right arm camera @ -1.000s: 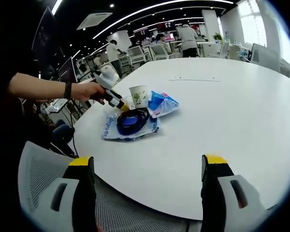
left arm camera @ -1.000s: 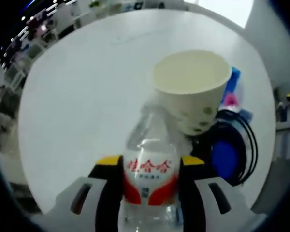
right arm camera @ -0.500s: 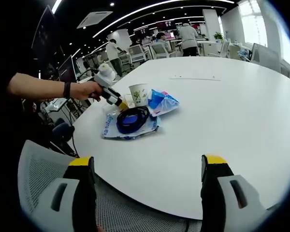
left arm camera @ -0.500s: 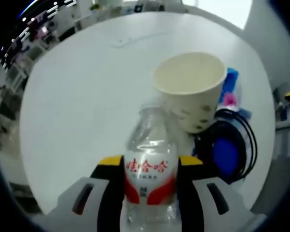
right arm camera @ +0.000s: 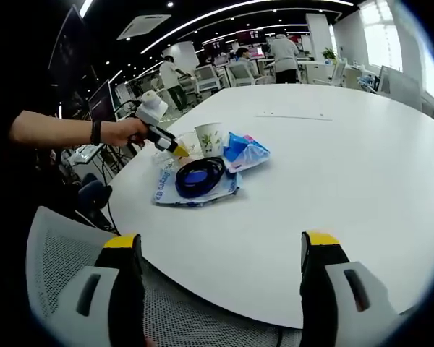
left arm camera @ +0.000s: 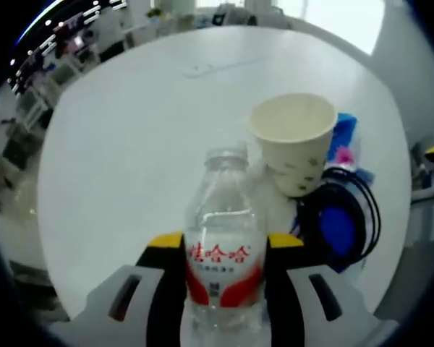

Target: Arrange the tabletop items into an orderly group along one side of the table until the central work area is clear of visible clutter.

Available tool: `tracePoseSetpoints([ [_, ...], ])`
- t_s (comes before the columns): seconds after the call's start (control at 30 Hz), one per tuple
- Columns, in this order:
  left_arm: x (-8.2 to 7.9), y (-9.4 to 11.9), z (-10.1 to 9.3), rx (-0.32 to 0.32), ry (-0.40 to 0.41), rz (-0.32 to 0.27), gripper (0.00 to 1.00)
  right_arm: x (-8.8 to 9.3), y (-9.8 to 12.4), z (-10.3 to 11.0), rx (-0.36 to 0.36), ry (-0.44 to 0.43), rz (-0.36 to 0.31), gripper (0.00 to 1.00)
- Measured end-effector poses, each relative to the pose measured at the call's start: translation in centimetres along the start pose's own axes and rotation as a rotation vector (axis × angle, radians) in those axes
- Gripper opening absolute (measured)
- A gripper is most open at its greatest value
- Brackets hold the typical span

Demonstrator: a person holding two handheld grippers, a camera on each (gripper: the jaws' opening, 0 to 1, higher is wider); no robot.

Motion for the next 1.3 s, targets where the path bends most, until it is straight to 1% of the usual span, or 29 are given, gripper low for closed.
tracePoseSetpoints([
  [0.33,0.0,0.6,-0.1,-0.009,-0.004,-0.013,0.38,0.1,0.0,0.1,-0.006,0.006,0.006,0.90],
  [0.53,0.0,1.4,0.4,-0.022,0.003,-0.032,0.38,0.1,0.0,0.0,-0.007,0.000,0.004,0.90],
  [0.7,-0.1,2.3,1.1,-0.040,0.022,-0.052,0.38,0.1,-0.1,0.2,-0.013,0.009,0.008,0.90],
  [0.93,-0.4,3.1,2.3,-0.063,0.072,-0.099,0.38,0.1,-0.1,0.2,-0.015,0.010,0.008,0.90],
  [1.3,-1.0,4.1,3.7,-0.101,0.113,-0.142,0.37,0.1,0.0,0.3,-0.012,0.020,0.008,0.90],
])
Point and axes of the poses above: the point that each gripper's makers call its tool centre point, and the gripper's own axes: y roughly backward along the fingers, z roughly to its left, x roughly out of its underside, the point moved 4 cm from there along y, roughly backward along the fingers, and after that the axes turned 5 degrees about x, right-handed, at the moved point
